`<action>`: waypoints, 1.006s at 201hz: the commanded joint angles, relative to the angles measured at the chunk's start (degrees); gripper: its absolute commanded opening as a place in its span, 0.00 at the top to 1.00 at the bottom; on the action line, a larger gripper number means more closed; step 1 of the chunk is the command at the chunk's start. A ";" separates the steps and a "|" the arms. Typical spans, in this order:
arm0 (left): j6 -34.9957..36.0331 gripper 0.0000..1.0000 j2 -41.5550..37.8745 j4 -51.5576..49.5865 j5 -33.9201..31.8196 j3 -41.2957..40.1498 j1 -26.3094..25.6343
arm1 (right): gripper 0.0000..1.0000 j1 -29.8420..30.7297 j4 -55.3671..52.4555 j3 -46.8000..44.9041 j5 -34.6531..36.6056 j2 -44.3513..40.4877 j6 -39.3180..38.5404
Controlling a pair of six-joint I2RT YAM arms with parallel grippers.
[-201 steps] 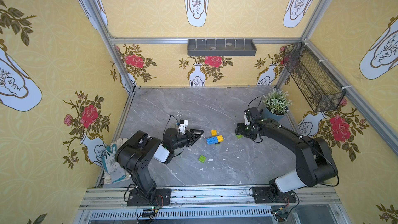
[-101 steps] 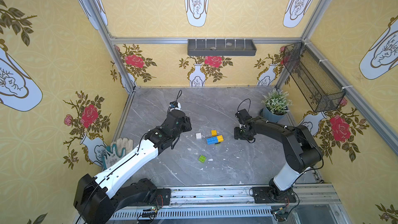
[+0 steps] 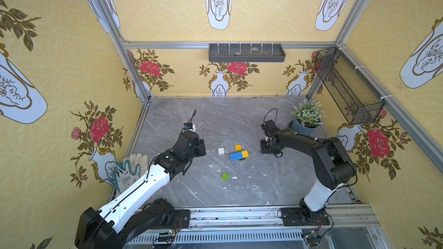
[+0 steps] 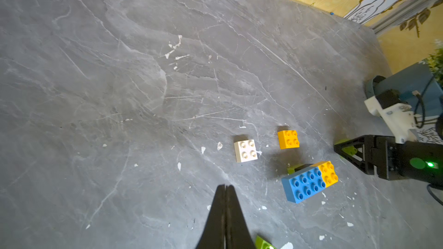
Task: Assemble the number 4 with lego
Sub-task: Pick up the lego brick from the center of the board, then assemble the lego brick with the lego brick.
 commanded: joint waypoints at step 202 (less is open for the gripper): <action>-6.23 0.54 11.17 11.78 19.42 -3.59 0.88 | 0.77 3.67 -4.69 2.18 2.95 -3.95 4.09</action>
